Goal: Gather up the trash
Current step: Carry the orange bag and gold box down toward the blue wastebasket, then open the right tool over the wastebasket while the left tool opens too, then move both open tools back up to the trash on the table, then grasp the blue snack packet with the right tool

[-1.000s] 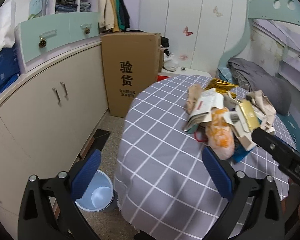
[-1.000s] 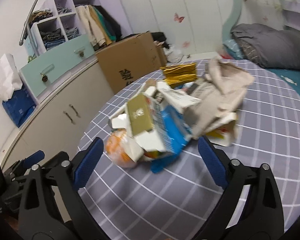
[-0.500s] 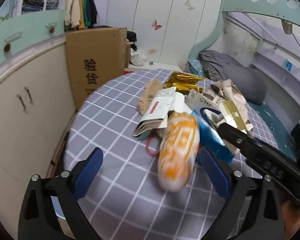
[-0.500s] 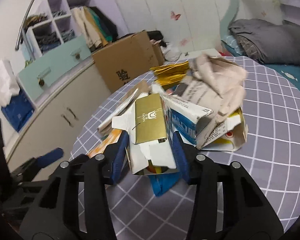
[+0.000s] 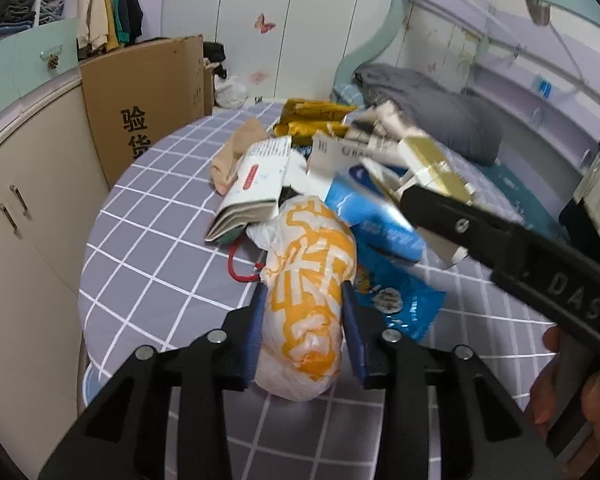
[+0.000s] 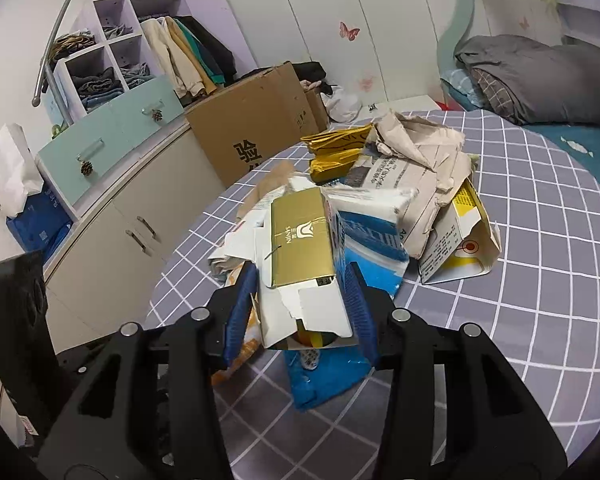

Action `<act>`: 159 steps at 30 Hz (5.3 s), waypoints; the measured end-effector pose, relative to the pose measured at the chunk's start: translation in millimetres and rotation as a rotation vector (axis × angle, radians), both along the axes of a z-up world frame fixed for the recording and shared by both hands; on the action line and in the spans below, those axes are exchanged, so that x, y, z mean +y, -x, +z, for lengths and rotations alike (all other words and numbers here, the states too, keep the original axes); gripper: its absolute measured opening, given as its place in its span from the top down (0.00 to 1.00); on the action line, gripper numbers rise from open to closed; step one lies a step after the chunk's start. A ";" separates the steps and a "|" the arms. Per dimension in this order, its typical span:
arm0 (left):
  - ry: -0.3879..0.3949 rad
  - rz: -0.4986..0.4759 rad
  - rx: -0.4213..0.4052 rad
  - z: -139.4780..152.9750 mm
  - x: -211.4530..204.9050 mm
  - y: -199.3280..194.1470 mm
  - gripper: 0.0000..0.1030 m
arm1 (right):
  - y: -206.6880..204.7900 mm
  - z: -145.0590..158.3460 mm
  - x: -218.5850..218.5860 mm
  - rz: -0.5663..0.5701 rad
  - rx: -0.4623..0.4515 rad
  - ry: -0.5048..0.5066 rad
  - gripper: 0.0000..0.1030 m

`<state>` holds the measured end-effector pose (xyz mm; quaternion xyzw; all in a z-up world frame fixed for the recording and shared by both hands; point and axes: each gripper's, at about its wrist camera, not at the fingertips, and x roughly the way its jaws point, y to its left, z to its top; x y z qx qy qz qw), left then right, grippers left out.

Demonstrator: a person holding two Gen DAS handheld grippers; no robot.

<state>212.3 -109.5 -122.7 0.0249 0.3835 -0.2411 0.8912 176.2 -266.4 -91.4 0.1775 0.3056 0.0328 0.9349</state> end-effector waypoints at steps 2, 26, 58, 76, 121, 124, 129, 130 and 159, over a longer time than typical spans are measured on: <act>0.036 0.003 -0.024 9.9 8.7 9.3 0.67 | 6.8 6.1 4.9 0.003 -0.013 0.009 0.57; -0.001 0.588 -0.018 -14.3 259.9 45.3 0.67 | -11.8 -9.3 255.1 0.487 0.016 0.067 0.57; -0.121 0.719 0.365 -189.8 361.4 -78.1 0.65 | -128.9 -178.3 348.2 0.434 0.260 0.235 0.27; -0.077 0.890 0.164 -96.1 379.0 -8.6 0.18 | -84.0 -105.0 346.8 0.498 0.205 0.087 0.25; -0.069 0.298 -0.072 24.5 75.5 44.9 0.15 | 69.7 -13.3 28.5 0.008 0.045 -0.002 0.20; -0.081 0.285 -0.061 19.9 70.9 37.5 0.15 | 66.8 -17.0 28.1 0.000 0.056 0.006 0.20; -0.090 0.271 -0.056 14.1 71.3 24.1 0.15 | 58.6 -24.9 27.6 -0.010 0.084 0.019 0.20; -0.092 0.270 -0.054 13.0 72.1 21.3 0.15 | 57.5 -25.9 27.7 -0.014 0.088 0.022 0.20; -0.134 0.035 -0.008 -15.9 23.8 -37.9 0.15 | -7.8 -48.2 19.6 0.027 0.204 0.227 0.68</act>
